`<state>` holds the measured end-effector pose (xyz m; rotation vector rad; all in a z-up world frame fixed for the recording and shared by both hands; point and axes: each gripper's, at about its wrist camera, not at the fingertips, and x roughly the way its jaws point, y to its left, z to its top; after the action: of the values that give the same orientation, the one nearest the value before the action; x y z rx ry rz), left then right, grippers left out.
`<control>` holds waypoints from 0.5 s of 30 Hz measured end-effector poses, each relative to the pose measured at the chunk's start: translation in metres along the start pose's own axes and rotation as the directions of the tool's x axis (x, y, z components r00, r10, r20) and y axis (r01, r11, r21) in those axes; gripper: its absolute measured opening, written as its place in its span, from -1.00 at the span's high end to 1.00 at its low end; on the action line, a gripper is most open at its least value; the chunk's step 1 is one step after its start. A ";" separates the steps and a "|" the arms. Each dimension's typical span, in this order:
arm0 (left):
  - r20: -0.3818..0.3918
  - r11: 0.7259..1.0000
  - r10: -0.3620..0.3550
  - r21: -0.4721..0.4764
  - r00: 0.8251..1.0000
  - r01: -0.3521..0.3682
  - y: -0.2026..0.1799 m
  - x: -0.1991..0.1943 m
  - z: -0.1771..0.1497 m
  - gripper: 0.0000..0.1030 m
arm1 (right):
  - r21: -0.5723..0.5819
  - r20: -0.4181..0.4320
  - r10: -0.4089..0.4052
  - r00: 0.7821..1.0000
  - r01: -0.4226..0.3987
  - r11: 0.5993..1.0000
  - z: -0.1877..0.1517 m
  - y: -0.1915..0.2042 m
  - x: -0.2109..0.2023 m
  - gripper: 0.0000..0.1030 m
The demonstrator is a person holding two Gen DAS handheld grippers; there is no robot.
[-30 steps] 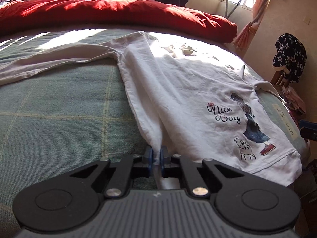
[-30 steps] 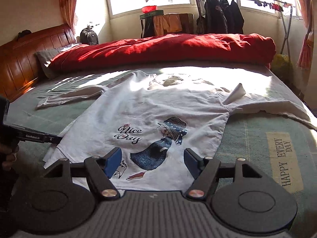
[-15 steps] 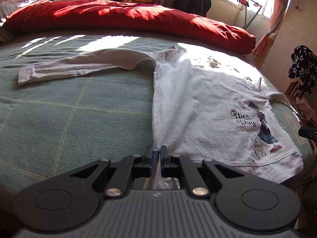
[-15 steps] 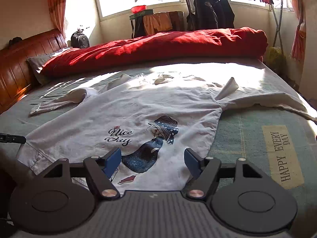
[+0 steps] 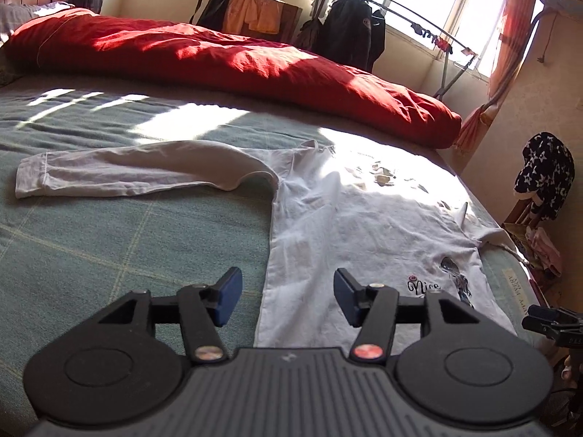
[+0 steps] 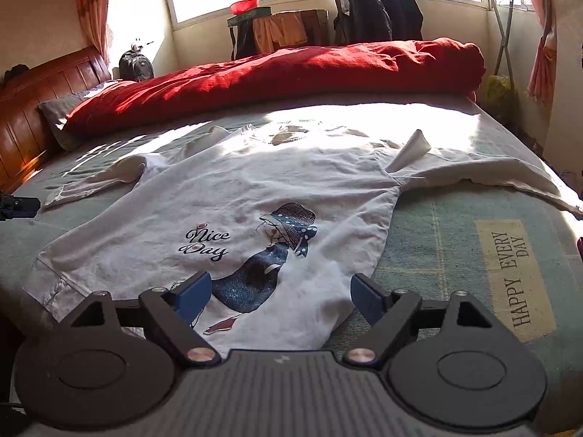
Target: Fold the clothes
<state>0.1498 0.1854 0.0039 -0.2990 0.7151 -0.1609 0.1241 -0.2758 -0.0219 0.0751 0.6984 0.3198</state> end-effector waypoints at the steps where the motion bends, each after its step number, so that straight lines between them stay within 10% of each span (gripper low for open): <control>1: -0.002 1.000 -0.013 -0.010 1.000 0.013 0.001 0.005 0.006 -0.18 | 0.004 -0.004 0.000 1.000 0.000 1.000 0.001 -0.001 0.002 -0.72; 15: -0.102 0.942 -0.187 -0.299 0.977 0.149 0.041 0.176 0.081 -0.45 | 0.228 -0.064 0.176 0.982 -0.157 0.961 0.040 -0.052 0.049 -1.00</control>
<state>0.3362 0.1984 -0.0605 -0.6370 0.8426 -0.2402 0.1984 -0.3078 -0.0311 0.3366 0.8119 0.4076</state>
